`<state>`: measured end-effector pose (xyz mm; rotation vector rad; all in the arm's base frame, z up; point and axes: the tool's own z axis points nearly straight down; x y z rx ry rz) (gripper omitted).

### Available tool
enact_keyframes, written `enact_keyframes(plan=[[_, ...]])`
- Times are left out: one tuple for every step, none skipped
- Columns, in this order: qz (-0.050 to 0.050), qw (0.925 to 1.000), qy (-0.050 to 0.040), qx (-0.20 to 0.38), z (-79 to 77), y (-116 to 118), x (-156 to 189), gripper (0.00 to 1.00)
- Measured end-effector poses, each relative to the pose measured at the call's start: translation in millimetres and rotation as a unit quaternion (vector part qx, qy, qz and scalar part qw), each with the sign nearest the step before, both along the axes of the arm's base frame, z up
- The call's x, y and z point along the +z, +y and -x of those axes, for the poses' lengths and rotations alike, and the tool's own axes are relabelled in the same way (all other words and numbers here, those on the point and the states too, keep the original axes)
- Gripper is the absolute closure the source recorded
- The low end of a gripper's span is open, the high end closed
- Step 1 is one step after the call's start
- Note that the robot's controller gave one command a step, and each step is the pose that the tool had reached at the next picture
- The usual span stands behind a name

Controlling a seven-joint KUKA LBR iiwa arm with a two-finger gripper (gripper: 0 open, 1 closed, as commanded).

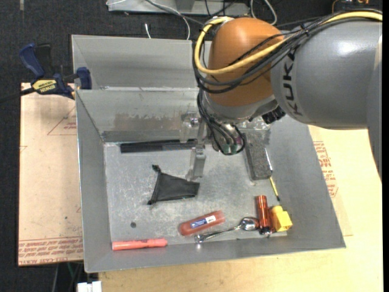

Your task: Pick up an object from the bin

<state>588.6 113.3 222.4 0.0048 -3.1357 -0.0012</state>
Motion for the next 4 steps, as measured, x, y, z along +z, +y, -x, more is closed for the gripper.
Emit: enact_keyframes(plan=[[0.0, 1.0, -0.0037, -0.002, -1.7, -1, 4, 0.0], [-0.001, 0.9954, -0.0046, 0.096, 13.5, -2, -110, 0.0], [-0.001, 0.9944, -0.0068, 0.105, 15.6, -1, -85, 0.0], [-0.002, 0.997, -0.0015, 0.077, 23.8, 5, -123, 0.0]])
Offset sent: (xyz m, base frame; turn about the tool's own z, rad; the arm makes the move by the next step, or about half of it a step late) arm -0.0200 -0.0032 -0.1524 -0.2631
